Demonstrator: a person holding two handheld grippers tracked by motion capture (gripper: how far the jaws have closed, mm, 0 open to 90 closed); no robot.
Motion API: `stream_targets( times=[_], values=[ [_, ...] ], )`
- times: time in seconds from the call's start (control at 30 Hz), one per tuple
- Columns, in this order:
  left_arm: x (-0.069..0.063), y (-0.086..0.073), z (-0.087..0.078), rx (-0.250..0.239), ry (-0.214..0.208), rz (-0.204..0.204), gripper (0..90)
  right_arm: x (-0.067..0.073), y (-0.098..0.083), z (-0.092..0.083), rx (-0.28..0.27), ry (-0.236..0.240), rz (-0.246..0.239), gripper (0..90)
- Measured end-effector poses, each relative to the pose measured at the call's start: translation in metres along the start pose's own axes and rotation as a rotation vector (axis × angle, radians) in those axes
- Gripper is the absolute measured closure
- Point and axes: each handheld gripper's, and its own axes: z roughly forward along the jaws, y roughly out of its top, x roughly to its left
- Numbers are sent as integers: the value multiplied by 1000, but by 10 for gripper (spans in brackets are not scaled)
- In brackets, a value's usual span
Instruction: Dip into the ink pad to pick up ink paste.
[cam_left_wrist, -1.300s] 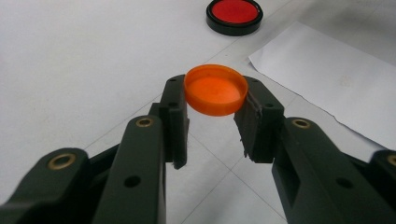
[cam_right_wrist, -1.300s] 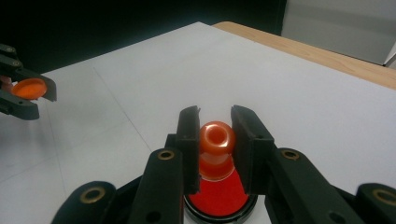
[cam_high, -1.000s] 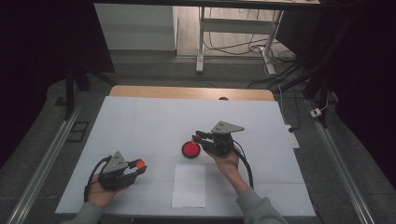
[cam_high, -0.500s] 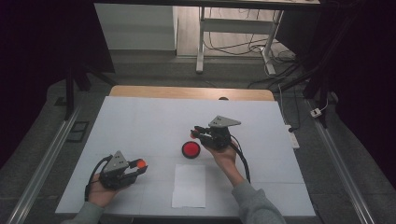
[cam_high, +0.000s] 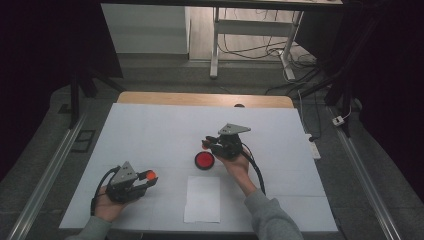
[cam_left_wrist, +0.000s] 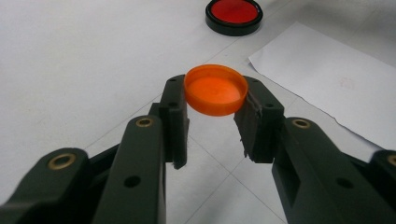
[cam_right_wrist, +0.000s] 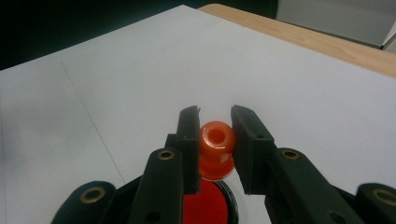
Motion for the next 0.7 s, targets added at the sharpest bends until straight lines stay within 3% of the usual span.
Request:
stream_targets(
  times=[0.27,0.7],
  values=[
    [0,0,0,1,0,0,649,0,-5,7,26,3,7,722],
    [0,0,0,0,1,-1,649,6,-15,10,90,13,-20,722]
  ],
)
